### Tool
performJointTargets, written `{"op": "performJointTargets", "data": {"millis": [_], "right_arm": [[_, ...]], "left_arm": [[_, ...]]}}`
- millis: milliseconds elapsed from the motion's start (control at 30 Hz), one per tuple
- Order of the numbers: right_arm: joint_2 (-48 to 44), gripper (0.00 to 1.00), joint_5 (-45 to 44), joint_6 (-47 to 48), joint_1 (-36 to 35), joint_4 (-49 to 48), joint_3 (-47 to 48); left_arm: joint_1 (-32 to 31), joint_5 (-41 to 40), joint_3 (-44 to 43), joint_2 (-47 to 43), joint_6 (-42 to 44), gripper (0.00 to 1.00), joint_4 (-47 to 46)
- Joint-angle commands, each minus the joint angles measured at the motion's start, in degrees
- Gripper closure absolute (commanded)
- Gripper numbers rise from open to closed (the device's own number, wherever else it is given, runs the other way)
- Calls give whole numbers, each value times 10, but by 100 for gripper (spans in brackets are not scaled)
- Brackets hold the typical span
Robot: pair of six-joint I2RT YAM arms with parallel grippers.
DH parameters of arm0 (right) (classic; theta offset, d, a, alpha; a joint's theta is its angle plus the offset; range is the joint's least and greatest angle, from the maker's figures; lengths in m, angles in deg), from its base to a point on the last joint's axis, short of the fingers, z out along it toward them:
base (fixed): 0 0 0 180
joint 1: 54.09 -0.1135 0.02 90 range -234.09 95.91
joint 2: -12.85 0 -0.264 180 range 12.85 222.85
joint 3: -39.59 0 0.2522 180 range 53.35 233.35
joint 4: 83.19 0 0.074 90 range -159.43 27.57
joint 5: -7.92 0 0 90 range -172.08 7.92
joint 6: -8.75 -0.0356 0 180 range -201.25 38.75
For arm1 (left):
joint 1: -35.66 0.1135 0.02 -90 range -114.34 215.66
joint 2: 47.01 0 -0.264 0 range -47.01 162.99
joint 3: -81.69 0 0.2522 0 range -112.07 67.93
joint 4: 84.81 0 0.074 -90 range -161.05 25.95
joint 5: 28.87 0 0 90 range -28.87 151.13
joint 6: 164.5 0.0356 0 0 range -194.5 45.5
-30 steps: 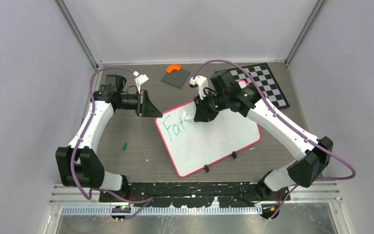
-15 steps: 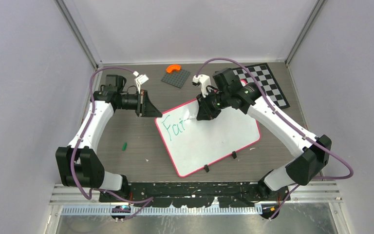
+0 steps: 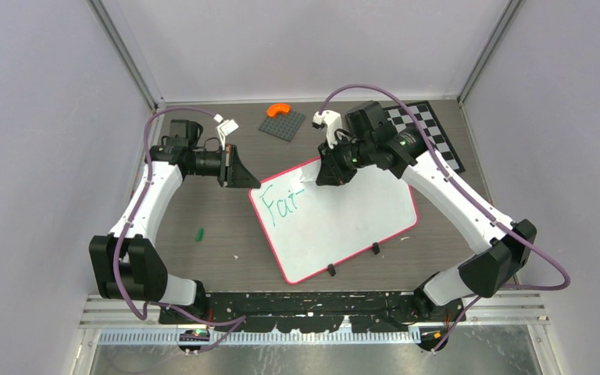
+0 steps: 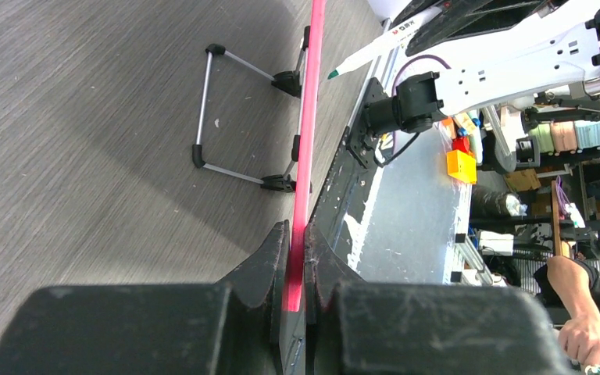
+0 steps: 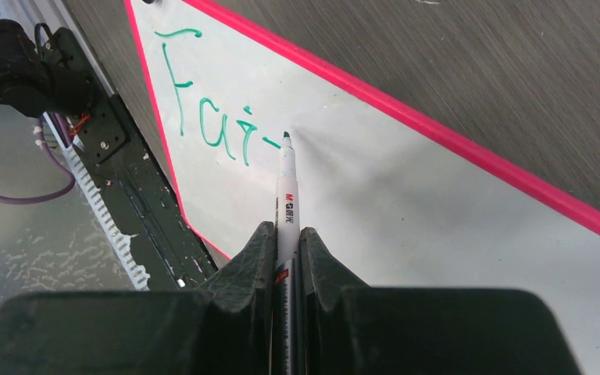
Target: Write a sentence on the whiteboard
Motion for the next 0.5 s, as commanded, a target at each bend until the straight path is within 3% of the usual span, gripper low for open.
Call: {"op": "performJointTargets", "data": {"millis": [0,467], "right_arm": [[9,100,10,7,0,-17,31],[-5,100,8,3,0,-30,-35]], "left_arm": [[-7,-13,-13,6,7,100,25],[-7,-21,-15,6,16,100,34]]}}
